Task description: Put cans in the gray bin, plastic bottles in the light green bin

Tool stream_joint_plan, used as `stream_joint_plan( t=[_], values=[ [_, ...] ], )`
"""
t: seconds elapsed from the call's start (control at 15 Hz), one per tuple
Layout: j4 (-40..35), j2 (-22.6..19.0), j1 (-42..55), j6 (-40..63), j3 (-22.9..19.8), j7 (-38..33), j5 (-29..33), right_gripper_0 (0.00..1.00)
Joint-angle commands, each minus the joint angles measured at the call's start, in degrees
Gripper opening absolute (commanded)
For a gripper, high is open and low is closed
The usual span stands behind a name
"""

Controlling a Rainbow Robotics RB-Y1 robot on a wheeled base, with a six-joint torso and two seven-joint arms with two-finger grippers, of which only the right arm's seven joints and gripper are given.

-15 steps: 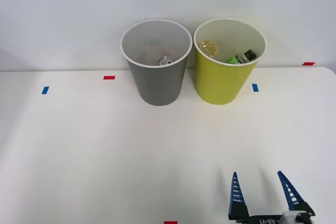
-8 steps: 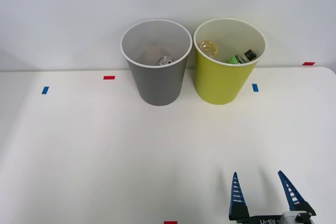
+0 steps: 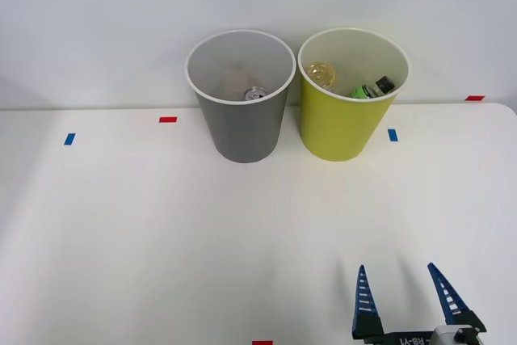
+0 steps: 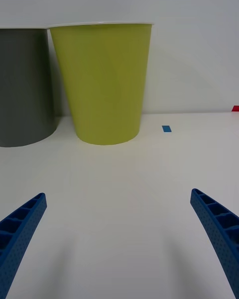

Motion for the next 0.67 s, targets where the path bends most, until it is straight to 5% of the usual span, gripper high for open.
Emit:
stream_joint_plan(
  t=[0.07,0.67],
  values=[
    [-0.01,-0.01,-0.01,0.0,0.0,0.01,0.01,1.0],
    [-0.01,-0.01,-0.01,0.0,0.0,0.01,0.01,1.0]
  ],
)
